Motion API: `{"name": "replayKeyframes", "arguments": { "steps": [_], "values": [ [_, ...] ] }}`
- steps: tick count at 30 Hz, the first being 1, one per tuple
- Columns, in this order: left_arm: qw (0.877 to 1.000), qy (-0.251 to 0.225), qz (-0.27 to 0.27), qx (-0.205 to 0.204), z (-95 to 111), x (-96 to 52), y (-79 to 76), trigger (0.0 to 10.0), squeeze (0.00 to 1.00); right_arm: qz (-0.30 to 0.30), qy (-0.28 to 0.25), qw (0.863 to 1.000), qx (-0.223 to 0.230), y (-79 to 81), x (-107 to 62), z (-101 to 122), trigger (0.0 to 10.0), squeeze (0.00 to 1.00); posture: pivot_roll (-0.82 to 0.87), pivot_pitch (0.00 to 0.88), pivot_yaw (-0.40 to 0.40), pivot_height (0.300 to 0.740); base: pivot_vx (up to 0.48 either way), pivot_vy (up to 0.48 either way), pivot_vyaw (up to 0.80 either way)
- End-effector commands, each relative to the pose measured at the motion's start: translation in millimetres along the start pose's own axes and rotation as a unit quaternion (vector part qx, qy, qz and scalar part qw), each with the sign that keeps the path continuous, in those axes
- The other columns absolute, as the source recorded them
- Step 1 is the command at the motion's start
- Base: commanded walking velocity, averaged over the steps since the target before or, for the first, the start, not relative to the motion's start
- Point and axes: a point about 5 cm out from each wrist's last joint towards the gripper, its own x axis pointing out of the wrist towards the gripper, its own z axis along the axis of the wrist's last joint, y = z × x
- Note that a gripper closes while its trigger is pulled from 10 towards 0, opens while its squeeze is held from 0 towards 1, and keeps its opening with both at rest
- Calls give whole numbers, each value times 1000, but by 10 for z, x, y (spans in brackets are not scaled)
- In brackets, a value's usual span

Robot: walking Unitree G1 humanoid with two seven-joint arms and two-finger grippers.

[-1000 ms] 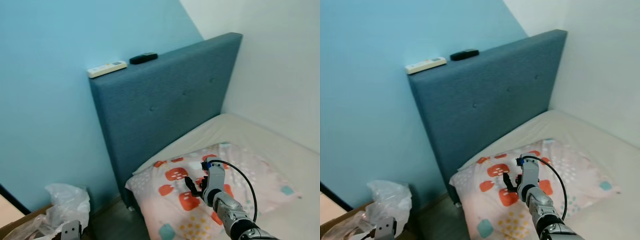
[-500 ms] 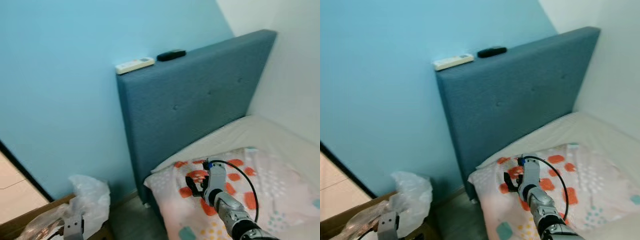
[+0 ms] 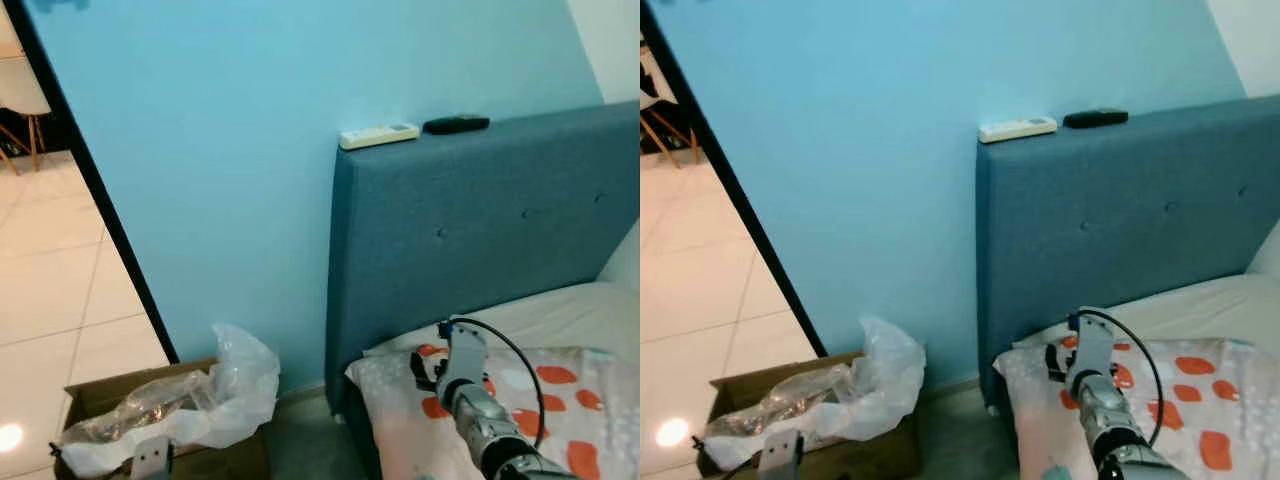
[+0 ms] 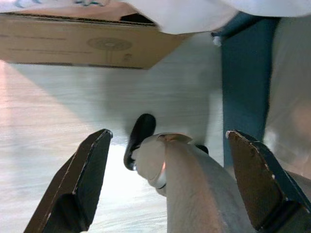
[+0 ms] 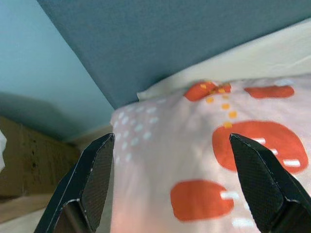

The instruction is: Clean up the room

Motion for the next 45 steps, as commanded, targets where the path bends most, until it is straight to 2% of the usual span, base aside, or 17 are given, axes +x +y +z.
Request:
{"name": "replayKeyframes", "arguments": {
  "steps": [1, 11, 21, 24, 25, 26, 28, 29, 30, 32, 35, 36, 37, 39, 41, 42, 45],
  "values": [
    [1000, -6, -10, -7, 34, 27, -68, 10000, 0, -24, 8, 1000, 12, -108, -16, -27, 10000, 0, -15, 0, -17, 725, 0, 0, 0],
    [999, -19, -26, -5, 124, 64, -152, 10000, 0, -48, 23, 998, 23, -182, -30, -72, 10000, 0, -18, 0, -17, 725, 0, 0, 0],
    [999, -21, -38, -3, 127, 61, -157, 10000, 0, -91, 35, 994, 44, -329, -50, -74, 10000, 0, -16, 0, -17, 690, 0, 0, 0],
    [995, -72, -74, -7, 380, 95, -239, 10000, 0, -180, 28, 982, 51, -658, -115, -9, 10000, 0, -7, 0, -20, 675, 0, 0, 0],
    [995, -72, -74, -7, 380, 95, -239, 10000, 0, -180, 28, 982, 51, -658, -115, -9, 10000, 0, -7, 0, -20, 675, 0, 0, 0],
    [993, -85, -82, -6, 444, 101, -260, 10000, 0, -199, 27, 978, 55, -728, -132, 7, 10000, 0, -6, 0, -21, 670, 0, 0, 0],
    [986, -126, -113, 4, 693, 115, -341, 10000, 0, -254, 20, 964, 76, -956, -197, 68, 10000, 0, -2, 1, -26, 660, 0, 0, 0],
    [986, -126, -113, 4, 693, 115, -341, 10000, 0, -254, 20, 964, 76, -956, -197, 68, 10000, 0, -2, 1, -26, 660, 0, 0, 0],
    [982, -141, -124, 11, 785, 116, -372, 10000, 0, -274, 18, 958, 86, -1038, -225, 90, 10000, 0, -2, 1, -26, 655, 0, 0, 0],
    [982, -141, -124, 11, 785, 116, -372, 10000, 0, -274, 18, 958, 86, -1038, -225, 90, 10000, 0, -2, 1, -26, 655, 0, 0, 0],
    [964, -194, -168, 69, 1149, 100, -537, 10000, 0, -328, 18, 930, 166, -1288, -334, 81, 10000, 0, -9, 2, -26, 640, 0, 0, 0],
    [964, -194, -168, 69, 1149, 100, -537, 10000, 0, -328, 18, 930, 166, -1288, -334, 81, 10000, 0, -9, 2, -26, 640, 0, 0, 0],
    [960, -203, -175, 83, 1212, 93, -574, 10000, 0, -332, 20, 924, 186, -1315, -351, 59, 10000, 0, -9, 2, -26, 635, 0, 0, 0],
    [946, -235, -195, 106, 1379, 66, -685, 10000, 0, -332, 30, 916, 225, -1312, -366, -22, 10000, 0, -4, 6, -29, 625, 0, 0, 0],
    [935, -261, -209, 116, 1496, 37, -754, 10000, 0, -331, 33, 911, 244, -1302, -370, -62, 10000, 0, -2, 7, -30, 615, 0, 0, 0],
    [935, -261, -209, 116, 1496, 37, -754, 10000, 0, -331, 33, 911, 244, -1302, -370, -62, 10000, 0, -2, 7, -30, 615, 0, 0, 0],
    [925, -286, -213, 131, 1612, 2, -813, 10000, 0, -323, 26, 906, 271, -1291, -367, -77, 10000, 0, 7, 16, -30, 605, 0, 0, 0]
  ]
}}
